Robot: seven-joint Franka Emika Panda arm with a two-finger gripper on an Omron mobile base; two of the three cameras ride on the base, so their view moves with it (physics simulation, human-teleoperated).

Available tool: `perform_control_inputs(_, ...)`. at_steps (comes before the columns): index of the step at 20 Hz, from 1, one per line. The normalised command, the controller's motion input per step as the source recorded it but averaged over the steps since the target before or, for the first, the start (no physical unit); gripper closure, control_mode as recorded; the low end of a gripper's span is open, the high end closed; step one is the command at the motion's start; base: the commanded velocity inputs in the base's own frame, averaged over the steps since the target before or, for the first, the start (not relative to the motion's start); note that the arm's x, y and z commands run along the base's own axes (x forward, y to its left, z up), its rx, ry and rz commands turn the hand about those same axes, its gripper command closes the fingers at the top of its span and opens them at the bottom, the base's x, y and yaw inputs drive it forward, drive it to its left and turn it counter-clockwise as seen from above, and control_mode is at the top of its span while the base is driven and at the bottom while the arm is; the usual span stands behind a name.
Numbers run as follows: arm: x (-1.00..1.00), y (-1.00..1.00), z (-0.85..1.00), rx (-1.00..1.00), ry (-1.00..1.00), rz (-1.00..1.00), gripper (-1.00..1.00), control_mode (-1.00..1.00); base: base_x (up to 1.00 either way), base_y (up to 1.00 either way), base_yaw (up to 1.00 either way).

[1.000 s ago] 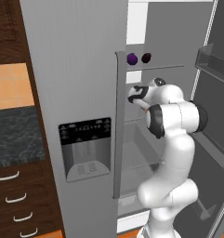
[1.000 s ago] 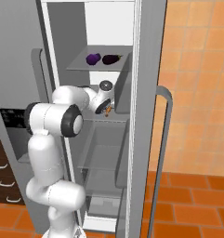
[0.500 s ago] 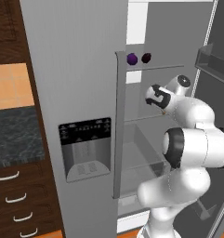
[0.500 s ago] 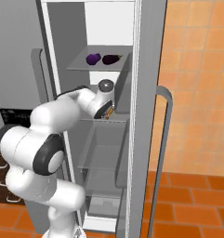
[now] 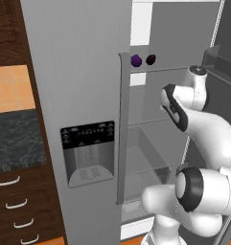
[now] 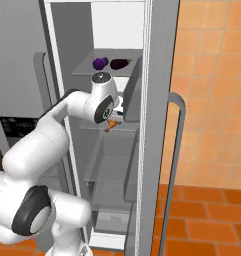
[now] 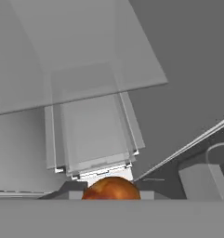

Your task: Place one eggplant and one chicken drumstick in each tupperware on the nearby counter, to pack two identical lunches.

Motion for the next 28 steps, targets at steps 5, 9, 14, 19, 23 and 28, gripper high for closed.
perform_control_inputs(5, -0.8, 0.0, -0.16, -0.06, 0.0, 0.02, 1.0, 1.0, -0.2, 0.07, 0.04)
perform_control_inputs(9, 0.0, 0.0, 0.0, 0.0, 0.0, 0.0, 1.0, 1.0, -1.0, 0.88, 0.31)
perform_control_inputs(14, 0.0, 0.0, 0.0, 0.0, 0.0, 0.0, 1.0, 1.0, -0.9, 1.0, 0.37)
perform_control_inputs(19, 0.0, 0.0, 0.0, 0.0, 0.0, 0.0, 1.0, 1.0, -0.26, 1.0, 0.28)
perform_control_inputs(23, 0.0, 0.0, 0.0, 0.0, 0.0, 0.0, 1.0, 1.0, -0.44, 1.0, 0.3)
perform_control_inputs(28, 0.0, 0.0, 0.0, 0.0, 0.0, 0.0, 1.0, 1.0, -0.43, 1.0, 0.47)
